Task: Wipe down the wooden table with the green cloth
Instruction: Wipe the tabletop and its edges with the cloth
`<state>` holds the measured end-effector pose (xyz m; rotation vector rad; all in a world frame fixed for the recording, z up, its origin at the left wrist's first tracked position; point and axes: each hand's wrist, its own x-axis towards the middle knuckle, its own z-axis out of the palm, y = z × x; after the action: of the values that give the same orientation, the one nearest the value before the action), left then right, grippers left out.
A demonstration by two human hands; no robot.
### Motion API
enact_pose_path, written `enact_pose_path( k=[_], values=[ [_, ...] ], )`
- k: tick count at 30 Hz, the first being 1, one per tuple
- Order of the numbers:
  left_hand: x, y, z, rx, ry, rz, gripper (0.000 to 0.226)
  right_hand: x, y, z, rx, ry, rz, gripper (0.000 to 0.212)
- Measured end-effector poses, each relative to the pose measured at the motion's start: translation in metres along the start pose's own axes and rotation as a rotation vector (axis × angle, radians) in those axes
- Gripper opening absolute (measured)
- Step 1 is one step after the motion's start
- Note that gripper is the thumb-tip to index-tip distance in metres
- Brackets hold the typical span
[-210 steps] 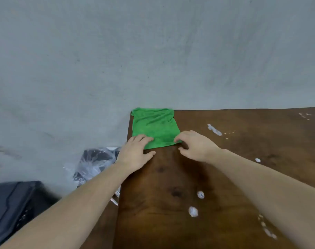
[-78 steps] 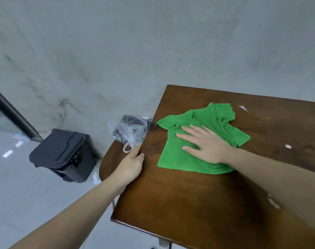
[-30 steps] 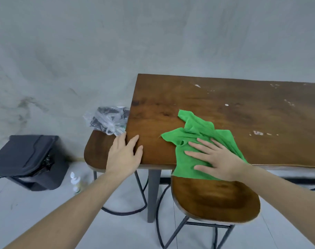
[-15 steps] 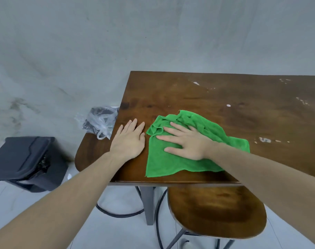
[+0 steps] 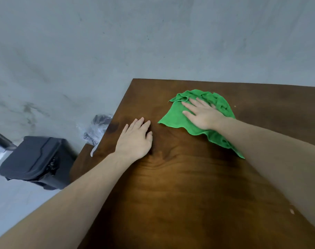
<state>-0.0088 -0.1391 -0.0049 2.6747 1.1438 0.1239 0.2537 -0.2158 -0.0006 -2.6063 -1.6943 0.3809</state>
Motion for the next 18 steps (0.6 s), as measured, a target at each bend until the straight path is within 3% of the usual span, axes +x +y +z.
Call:
enact_pose_path(
  k=[4,9,12,18],
  values=[
    [0.014,0.0,-0.005,0.07,0.119,0.01,0.044,0.005,0.001,0.001,-0.017,0.066,0.044,0.055],
    [0.027,0.001,-0.004,0.019,0.169,-0.022,0.037,-0.013,-0.042,0.012,-0.113,0.025,-0.314,0.058],
    [0.033,0.009,0.003,0.005,0.144,-0.05,0.041,0.013,-0.045,0.007,-0.109,0.017,-0.436,0.057],
    [0.026,0.022,0.019,0.096,0.219,-0.092,0.055,0.09,-0.01,-0.014,-0.111,0.027,-0.376,0.06]
  ],
)
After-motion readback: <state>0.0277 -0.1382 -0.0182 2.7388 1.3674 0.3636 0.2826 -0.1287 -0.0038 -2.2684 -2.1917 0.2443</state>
